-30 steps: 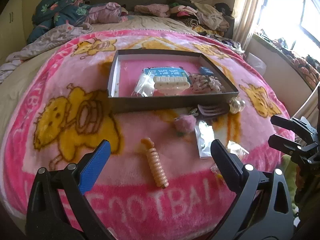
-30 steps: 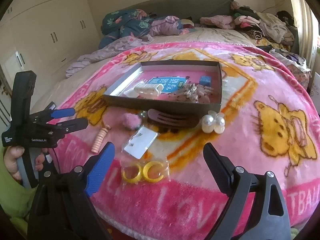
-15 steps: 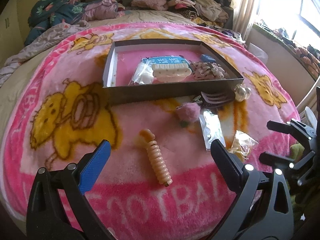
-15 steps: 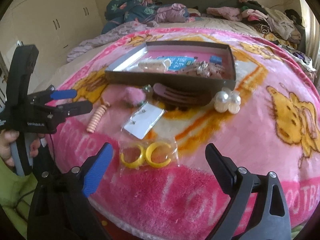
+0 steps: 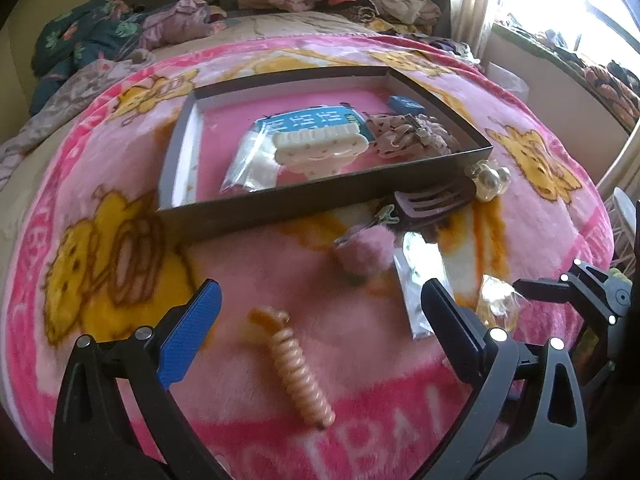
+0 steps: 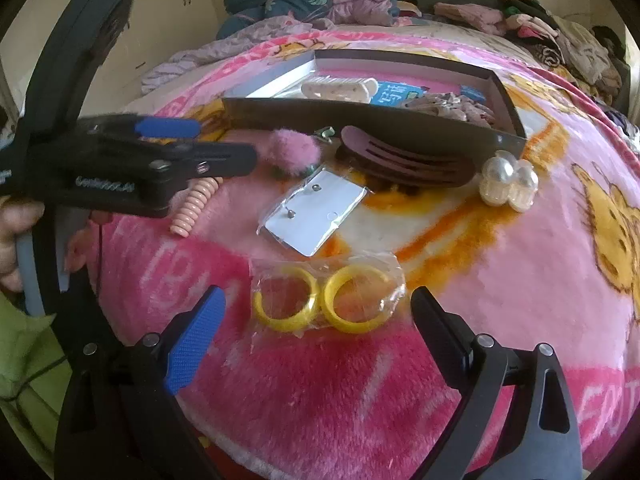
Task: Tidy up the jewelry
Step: 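Grasp the pink pompom hair clip with the left tool while the right tool grasps the yellow bangle bag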
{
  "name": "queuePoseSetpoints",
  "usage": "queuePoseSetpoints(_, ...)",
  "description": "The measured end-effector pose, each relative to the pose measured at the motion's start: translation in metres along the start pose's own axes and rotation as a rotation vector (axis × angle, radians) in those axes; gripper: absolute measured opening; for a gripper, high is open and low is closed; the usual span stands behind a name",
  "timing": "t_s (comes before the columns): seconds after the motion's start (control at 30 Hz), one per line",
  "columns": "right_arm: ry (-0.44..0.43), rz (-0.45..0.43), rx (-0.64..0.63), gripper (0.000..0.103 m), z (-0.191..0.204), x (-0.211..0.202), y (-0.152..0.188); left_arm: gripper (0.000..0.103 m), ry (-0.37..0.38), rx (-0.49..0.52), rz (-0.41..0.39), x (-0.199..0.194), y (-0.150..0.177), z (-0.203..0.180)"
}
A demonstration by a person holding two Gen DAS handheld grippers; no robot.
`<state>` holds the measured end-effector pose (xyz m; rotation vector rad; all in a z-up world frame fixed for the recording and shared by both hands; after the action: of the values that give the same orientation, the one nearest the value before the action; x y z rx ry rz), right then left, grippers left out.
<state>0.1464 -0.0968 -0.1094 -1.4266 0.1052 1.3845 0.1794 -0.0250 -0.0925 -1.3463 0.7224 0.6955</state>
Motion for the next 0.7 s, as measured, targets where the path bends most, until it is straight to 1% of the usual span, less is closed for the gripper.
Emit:
queuePoseSetpoints(0.17,0.01,0.018,-0.011,0.093,0.0,0.012,0.001,0.083,0.006,0.038,0.018,0.014,-0.005,-0.008)
queuePoseSetpoints(0.3,0.017,0.026,-0.017,0.093,-0.001,0.019,0.001,0.076,0.003,0.062,0.04,0.025,-0.007,-0.011)
queuePoseSetpoints(0.37,0.031,0.031,-0.02,0.093,-0.003,0.021,0.001,0.069,0.015,0.064,0.051,0.03,-0.007,-0.013)
queuePoseSetpoints(0.4,0.033,0.034,-0.019,0.092,-0.003,0.022,0.001,0.067,0.019,0.065,0.053,0.031,-0.007,-0.014)
queuePoseSetpoints(0.47,0.034,0.03,-0.01,0.084,-0.005,0.021,-0.001,0.061,0.025,0.064,0.056,0.034,-0.009,-0.015)
queuePoseSetpoints(0.53,0.032,0.03,-0.006,0.082,-0.008,0.02,-0.002,0.058,0.039,0.061,0.058,0.036,-0.01,-0.017)
queuePoseSetpoints(0.63,0.025,0.021,0.008,0.08,-0.01,0.017,-0.002,0.056,0.052,0.068,0.057,0.038,-0.012,-0.022)
queuePoseSetpoints(0.7,0.021,0.016,0.01,0.079,-0.011,0.014,-0.002,0.051,0.068,0.078,0.063,0.039,-0.013,-0.026)
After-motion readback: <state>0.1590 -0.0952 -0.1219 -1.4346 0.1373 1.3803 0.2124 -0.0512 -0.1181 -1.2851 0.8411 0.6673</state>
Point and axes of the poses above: each gripper's, at about its wrist camera, not at the fingertips, and x roughly the way its jaws point, z to its left, y to its underside, the point moved 8 cm from there along x, roughly the way its jaws point, and after that the axes turned 8 degrees about -y, right-handed, at the moved point
